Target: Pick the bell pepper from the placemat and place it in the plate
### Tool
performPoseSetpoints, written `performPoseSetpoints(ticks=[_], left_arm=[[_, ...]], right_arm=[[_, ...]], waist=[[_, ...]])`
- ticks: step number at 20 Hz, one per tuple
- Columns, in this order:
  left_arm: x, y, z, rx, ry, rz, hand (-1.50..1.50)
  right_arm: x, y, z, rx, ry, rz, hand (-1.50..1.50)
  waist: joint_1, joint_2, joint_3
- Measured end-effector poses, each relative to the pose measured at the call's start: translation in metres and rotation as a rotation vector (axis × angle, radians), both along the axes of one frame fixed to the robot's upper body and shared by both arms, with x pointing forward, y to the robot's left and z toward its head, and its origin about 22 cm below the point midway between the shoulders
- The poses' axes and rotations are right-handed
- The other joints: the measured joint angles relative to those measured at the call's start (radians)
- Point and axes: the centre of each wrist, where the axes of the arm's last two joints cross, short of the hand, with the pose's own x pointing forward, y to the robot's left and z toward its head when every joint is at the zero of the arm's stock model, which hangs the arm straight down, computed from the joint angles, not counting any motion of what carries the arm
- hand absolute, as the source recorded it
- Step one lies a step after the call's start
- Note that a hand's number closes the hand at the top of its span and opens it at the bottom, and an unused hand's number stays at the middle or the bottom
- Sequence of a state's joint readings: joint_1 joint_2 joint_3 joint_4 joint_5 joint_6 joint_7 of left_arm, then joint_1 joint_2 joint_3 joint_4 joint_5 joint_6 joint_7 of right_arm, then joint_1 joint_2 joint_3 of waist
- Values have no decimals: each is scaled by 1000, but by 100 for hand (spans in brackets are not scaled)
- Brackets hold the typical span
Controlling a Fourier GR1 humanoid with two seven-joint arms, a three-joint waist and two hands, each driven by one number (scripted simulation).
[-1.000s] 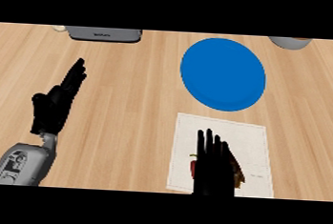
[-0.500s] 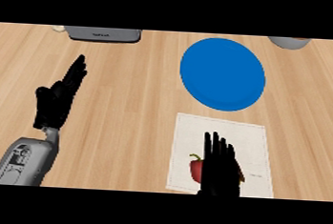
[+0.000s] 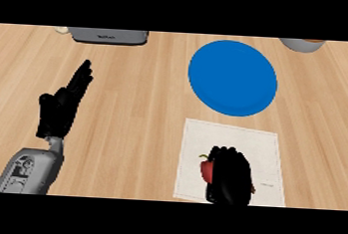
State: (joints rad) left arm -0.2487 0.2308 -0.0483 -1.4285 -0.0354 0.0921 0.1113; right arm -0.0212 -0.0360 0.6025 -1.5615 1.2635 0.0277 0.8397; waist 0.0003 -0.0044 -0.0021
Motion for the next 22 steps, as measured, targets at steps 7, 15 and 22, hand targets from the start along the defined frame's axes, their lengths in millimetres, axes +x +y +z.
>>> performPoseSetpoints(ticks=[7,15,22], left_arm=[[-3,1,-8,0,-2,5,0],[-1,3,-4,1,-14,8,0],[-2,2,-6,1,-16,-6,0]], right_arm=[[10,-33,6,7,-81,-3,150],[61,-213,46,36,-152,-54,150],[91,-296,99,122,-444,55,150]], waist=[[0,2,2],[-3,11,5],[11,11,5]])
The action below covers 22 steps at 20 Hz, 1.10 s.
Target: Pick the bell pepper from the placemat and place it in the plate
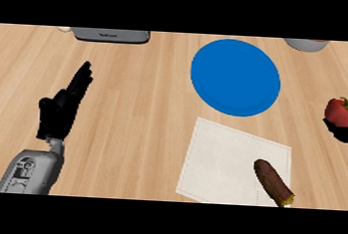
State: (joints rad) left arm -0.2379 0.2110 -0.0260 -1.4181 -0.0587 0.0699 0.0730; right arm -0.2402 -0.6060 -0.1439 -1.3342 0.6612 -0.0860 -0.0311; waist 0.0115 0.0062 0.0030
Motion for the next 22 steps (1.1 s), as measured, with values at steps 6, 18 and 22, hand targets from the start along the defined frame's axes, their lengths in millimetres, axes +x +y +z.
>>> performPoseSetpoints(ticks=[6,18,22], left_arm=[[5,0,8,0,2,-9,0],[4,-2,5,3,9,-18,0],[10,-1,7,3,8,-16,0]], right_arm=[[29,-8,29,72,-119,180,150],[106,85,20,226,-15,334,150],[128,118,10,228,23,357,150]], waist=[[3,-3,-2],[8,-2,-3],[13,1,-3]])
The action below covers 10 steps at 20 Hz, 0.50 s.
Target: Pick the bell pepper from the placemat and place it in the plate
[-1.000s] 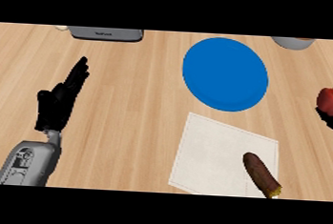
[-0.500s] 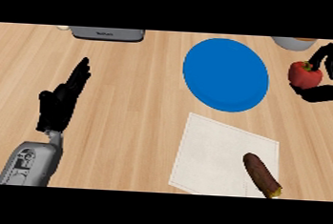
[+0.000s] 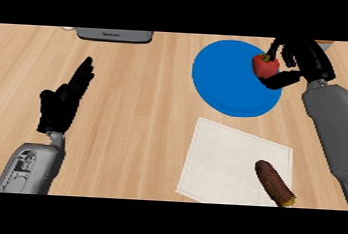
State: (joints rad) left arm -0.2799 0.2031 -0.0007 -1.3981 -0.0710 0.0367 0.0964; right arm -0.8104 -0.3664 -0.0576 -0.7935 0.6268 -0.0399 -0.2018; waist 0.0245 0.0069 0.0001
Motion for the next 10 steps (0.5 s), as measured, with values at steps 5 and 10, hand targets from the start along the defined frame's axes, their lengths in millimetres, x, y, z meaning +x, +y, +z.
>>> performPoseSetpoints(ticks=[5,10], left_arm=[[4,-6,0,-4,-9,-11,0],[3,-8,4,-3,-16,-26,0]], right_arm=[[15,31,-18,-140,45,-26,150],[17,55,-49,-135,153,-65,-150]], waist=[[13,5,0],[23,9,1]])
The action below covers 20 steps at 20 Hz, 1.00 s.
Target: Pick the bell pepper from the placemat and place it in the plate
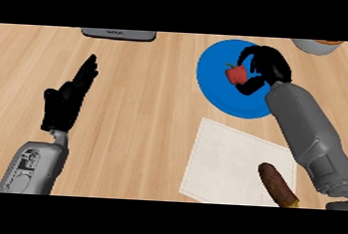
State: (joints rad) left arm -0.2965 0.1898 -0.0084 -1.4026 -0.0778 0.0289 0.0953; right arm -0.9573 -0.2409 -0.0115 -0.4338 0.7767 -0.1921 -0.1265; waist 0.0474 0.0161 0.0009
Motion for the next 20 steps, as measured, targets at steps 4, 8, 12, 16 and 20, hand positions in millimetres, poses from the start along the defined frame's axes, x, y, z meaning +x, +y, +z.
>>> performPoseSetpoints(ticks=[4,8,12,16,20], left_arm=[[1,-8,1,-4,4,-7,0],[1,-8,3,-3,-3,-7,0],[-3,-5,-2,-1,-2,-2,0],[-3,0,0,10,-2,9,0],[-4,4,-2,3,7,17,0]], right_arm=[[-2,12,-18,77,61,-24,-150],[-3,14,-27,144,74,-20,-150],[-5,14,-32,317,38,-7,-150],[0,-1,-20,486,-44,-50,-150],[0,-34,-12,621,-106,-145,-150]], waist=[[6,5,1],[8,6,1],[5,5,2],[-6,1,1],[-15,-2,1]])
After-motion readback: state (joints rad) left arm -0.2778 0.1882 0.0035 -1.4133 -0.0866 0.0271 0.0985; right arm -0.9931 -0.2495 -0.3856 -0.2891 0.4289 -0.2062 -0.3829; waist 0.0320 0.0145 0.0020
